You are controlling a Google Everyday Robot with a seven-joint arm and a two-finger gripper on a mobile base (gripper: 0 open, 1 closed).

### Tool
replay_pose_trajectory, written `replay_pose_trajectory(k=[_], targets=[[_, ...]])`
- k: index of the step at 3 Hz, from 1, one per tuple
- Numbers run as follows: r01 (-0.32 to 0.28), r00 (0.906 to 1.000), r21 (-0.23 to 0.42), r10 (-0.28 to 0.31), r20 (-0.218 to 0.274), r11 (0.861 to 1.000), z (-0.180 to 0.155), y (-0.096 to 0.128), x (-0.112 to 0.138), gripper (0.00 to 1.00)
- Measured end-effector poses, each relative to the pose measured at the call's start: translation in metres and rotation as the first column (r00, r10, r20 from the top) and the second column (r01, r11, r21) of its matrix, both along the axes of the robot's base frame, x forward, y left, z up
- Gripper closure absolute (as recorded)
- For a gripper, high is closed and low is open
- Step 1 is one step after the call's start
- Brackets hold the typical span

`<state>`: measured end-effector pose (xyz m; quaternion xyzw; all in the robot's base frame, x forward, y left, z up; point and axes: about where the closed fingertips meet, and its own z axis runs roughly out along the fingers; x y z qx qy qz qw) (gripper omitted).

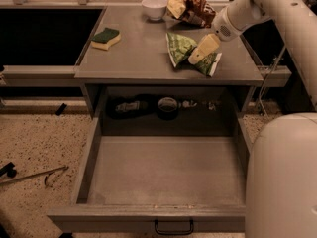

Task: Place green jalapeno chip bag into top drawer

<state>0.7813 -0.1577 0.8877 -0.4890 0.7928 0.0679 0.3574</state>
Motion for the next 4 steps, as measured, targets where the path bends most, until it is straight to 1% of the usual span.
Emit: replay_pose_trajectory(k=[1,2,3,4], targets=[[-0.006,0.9994,0.011,0.007,-0.034,1.000,-0.018,0.003,0.002,0.00],[-0.030,0.9971,0.014,0.031,-0.070,0.999,-0.033,0.008,0.002,0.00],[-0.031,0.9970,0.014,0.032,-0.071,0.999,-0.034,0.009,0.002,0.19],[-0.031,0.9970,0.014,0.032,-0.071,0.999,-0.034,0.009,0.002,0.42]])
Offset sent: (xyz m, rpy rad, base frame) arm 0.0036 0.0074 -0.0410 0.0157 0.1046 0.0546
